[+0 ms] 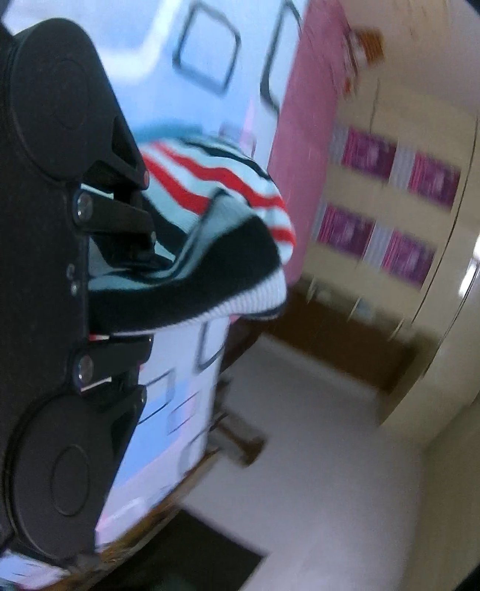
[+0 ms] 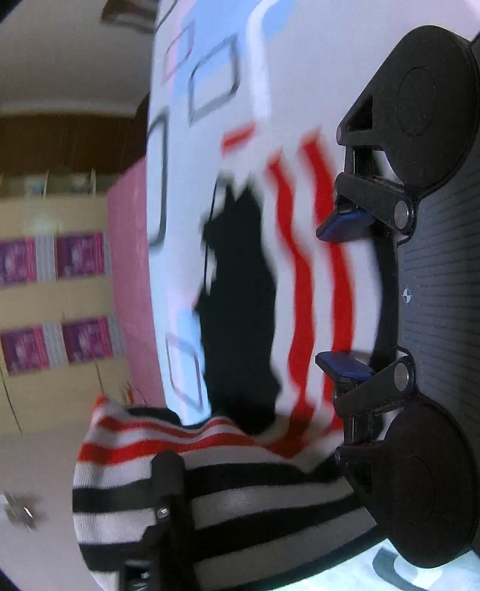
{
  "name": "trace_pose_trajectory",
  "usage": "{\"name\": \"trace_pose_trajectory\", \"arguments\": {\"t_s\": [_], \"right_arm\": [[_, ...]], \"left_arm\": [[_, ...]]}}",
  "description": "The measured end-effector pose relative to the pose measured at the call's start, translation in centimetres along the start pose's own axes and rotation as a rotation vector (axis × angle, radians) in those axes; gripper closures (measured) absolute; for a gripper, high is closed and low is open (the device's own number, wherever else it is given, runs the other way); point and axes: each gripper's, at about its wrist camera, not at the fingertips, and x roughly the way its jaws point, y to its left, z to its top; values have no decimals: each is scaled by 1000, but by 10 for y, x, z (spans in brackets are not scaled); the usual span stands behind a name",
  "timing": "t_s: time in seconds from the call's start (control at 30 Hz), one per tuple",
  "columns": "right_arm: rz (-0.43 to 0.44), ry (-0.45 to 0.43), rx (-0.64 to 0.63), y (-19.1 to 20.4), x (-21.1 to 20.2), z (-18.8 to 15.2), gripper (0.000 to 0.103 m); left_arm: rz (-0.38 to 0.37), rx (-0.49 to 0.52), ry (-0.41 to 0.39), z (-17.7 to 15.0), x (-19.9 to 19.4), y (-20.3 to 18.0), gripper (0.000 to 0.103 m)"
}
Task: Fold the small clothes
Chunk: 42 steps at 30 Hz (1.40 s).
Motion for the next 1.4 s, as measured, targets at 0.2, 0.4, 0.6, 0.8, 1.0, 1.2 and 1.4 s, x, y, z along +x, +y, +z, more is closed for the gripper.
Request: {"name": "trace_pose_trajectory", "arguments": {"t_s": [0.2,0.4,0.6,0.8,1.0,1.2,1.4], "right_arm": [[-124,-5,97,-73,-35,-15,37],[-118,-76,156,-105,-55,3,37],[50,-124,201,-100,-48,38,37],[175,5,191,-85,-7,50,37],[178,88,207,-89,24,43,41],[223,80,212,-93,19,37,78],[173,-54,239,-105,-20,31,81]], "left_arm": [[-51,324,203,-63,57,-66,80],[-46,577,182,-96,37,-87,41],[-88,541,187,-89,2,-76,39],[9,378,134,-62,-14,-40,38],[125,267,118,-43,-12,-8,38],[144,193,136,-41,-5,-1,38],[89,129,151,-39,-5,-7,38]]}}
